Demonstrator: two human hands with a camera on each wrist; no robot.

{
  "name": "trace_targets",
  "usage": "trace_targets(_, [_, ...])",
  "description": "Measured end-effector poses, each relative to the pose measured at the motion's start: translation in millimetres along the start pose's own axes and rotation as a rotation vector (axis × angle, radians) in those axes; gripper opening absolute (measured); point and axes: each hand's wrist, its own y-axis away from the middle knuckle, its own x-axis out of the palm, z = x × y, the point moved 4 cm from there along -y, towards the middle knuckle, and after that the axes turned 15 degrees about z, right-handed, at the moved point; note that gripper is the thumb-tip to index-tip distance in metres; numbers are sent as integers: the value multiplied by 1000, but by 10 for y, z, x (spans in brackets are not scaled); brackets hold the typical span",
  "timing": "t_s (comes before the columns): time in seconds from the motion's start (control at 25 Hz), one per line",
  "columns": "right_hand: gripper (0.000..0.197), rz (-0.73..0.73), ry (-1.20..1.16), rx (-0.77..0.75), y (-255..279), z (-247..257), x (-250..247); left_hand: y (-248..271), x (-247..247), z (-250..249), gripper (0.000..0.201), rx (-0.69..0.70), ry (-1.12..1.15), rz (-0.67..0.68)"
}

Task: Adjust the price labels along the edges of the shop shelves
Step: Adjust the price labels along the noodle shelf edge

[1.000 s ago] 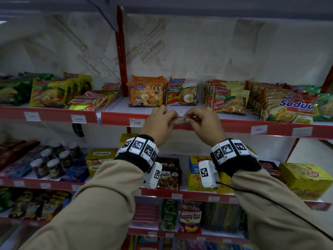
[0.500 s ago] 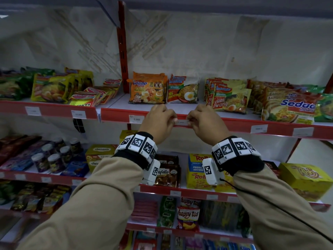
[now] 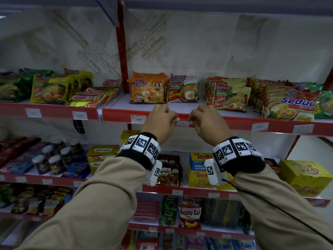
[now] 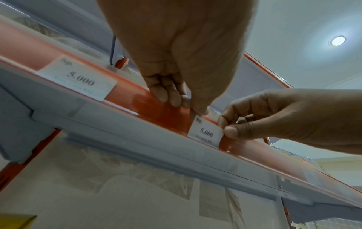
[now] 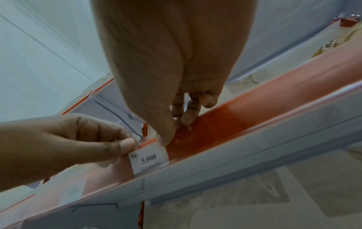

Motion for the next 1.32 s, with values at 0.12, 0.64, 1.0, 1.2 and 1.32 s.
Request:
trace_targets(0.12, [14, 11, 22, 13, 12, 4, 5, 0, -4, 7, 27, 24, 15, -3])
trace_targets(0.64, [18, -183, -11, 88, 227, -151, 5, 34, -13, 13, 11, 66, -11, -34])
trace_targets(1.0, [27, -92, 116, 288, 577, -883, -268, -196, 70, -479, 27, 90, -184, -45])
trace_targets(1.2, [28, -108, 78, 325, 817, -1348, -377, -487, 389, -1182, 46, 230, -188, 61])
trace_targets(1.32, [28, -106, 58, 301, 879, -1529, -365, -570, 547, -1483, 51, 259, -223, 78])
